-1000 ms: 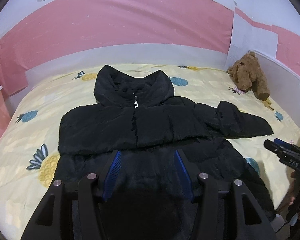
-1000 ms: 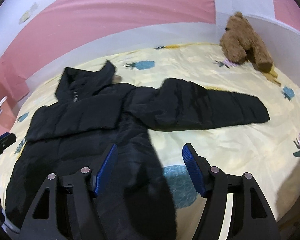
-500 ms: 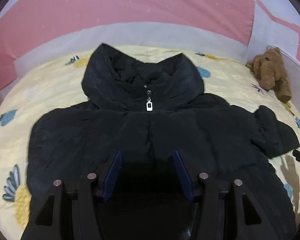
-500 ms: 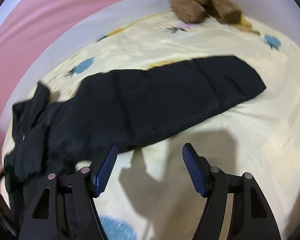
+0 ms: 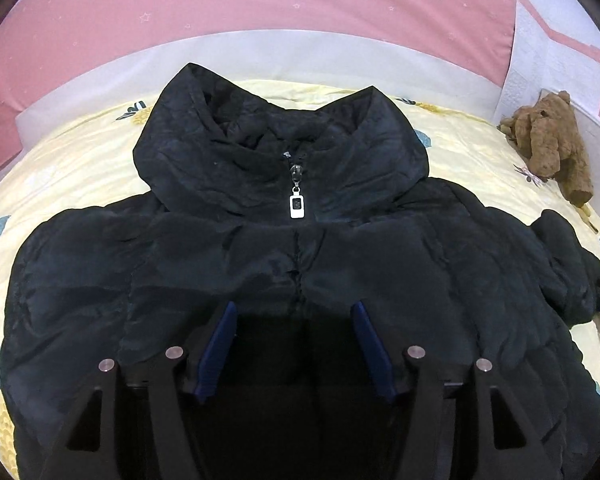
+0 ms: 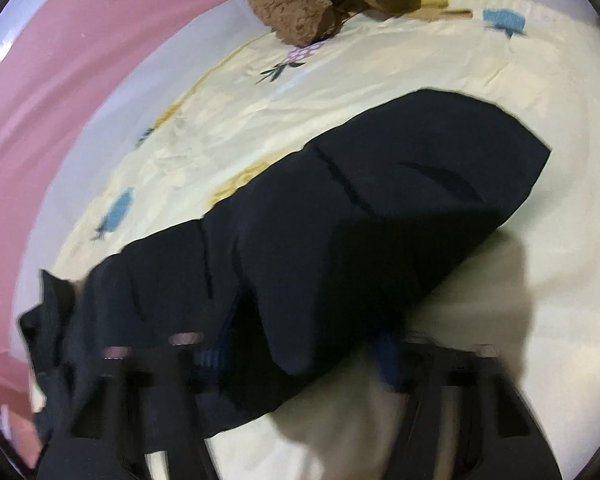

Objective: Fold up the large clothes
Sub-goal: 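Grasp the other sleeve cuff with the right tool and lift it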

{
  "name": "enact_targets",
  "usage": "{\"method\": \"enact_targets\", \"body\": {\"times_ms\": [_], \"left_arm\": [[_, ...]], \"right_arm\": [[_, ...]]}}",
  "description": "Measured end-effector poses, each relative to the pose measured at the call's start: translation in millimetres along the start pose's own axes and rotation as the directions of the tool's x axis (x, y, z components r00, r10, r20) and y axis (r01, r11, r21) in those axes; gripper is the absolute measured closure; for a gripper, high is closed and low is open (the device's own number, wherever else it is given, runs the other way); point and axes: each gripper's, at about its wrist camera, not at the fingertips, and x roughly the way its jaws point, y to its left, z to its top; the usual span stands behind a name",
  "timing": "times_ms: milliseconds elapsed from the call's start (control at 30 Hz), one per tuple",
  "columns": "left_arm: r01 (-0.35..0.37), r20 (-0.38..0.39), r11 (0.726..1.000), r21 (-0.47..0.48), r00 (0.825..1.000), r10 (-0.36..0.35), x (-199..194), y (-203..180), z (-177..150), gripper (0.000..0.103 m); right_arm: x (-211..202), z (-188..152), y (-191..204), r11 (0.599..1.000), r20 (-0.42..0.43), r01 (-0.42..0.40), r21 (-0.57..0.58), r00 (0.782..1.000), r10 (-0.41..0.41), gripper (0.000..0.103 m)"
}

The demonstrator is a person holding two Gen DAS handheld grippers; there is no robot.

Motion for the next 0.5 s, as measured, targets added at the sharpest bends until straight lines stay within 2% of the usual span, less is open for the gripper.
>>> {"method": "enact_targets", "body": {"times_ms": [33,100,133,333,500], "left_arm": [[-0.001,0.001,1.000,-0.001,1.000,0.001,1.5,-0.9,1.0,0.042],[-0.004,0.002,1.000,-0.001,1.000,0.004,4.1,-2.3,2.9,0.042],[-0.003,0.002,1.000,-0.003,1.000,0.003,3.9,-2.5,3.5,0.042],[0.038,0.007,0.998,-0.049,0.999,-0.037,-18.7,7.3,9.6,0.042],[0.026,0.035,0.997,-0.066,0.999,-0.024,-53.9,25.5,14.0,0.042]], "right_arm": [[0.2,1.2,-0.8,1.000,-0.010,-0.018,0.007,1.000,0.018,0.078],[-7.2,2.5,2.8,1.000,-0.010,-0.031,0.003,0.999,0.031,0.088],[-11.1,3.6,7.4,1.000,-0.001,-0.027,-0.010,1.000,0.027,0.090],[-66.2,15.6,46.4,0.994,0.082,-0.070,-0.088,0.994,0.078,0.092],[-126.8,21.8,109.4,0.969,0.161,-0.147,-0.199,0.970,0.180,0.093]]}}
